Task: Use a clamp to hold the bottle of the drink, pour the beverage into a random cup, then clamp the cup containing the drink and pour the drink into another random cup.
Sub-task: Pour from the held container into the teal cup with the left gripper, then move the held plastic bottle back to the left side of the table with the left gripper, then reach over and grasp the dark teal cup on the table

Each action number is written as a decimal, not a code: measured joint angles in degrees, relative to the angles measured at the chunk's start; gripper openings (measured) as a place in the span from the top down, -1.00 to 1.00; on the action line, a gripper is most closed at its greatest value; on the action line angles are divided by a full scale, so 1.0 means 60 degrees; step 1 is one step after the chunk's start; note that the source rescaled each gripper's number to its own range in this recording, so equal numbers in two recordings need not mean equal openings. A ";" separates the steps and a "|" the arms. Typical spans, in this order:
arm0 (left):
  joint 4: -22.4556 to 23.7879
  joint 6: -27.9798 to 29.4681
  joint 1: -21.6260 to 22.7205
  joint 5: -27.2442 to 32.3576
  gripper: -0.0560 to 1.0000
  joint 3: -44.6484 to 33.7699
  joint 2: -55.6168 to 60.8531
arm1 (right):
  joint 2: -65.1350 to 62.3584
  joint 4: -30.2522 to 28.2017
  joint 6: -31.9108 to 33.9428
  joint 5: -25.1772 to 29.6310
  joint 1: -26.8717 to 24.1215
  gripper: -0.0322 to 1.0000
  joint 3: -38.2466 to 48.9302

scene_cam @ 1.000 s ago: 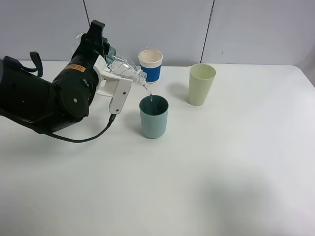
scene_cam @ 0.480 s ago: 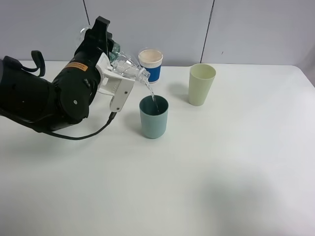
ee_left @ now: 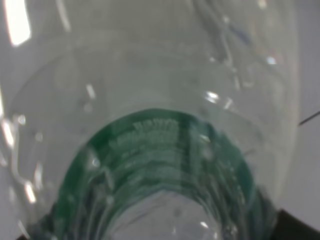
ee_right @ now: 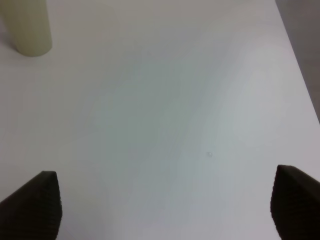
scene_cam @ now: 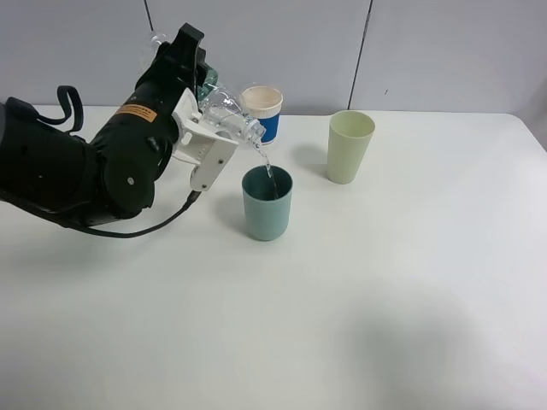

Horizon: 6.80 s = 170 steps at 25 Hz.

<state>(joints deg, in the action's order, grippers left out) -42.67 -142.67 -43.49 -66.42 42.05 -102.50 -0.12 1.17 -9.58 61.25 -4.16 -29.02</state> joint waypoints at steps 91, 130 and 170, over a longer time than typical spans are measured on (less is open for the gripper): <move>1.1885 2.4880 0.7522 0.0773 0.89 -0.2640 0.0595 | 0.0000 0.0000 0.0000 0.0000 0.0000 -0.06 0.0000; 1.1905 2.3268 0.7697 -0.0569 0.59 -0.2268 -0.2804 | 0.0000 0.0000 0.0000 0.0000 0.0000 -0.06 0.0000; 1.0396 2.6979 0.7697 0.1876 -0.93 -0.6221 0.8592 | 0.0000 0.0000 0.0000 0.0000 0.0000 -0.06 0.0000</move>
<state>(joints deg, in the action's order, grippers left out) 19.70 19.20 2.69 -55.16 4.72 -50.95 -0.12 1.17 -9.58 61.25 -4.16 -29.02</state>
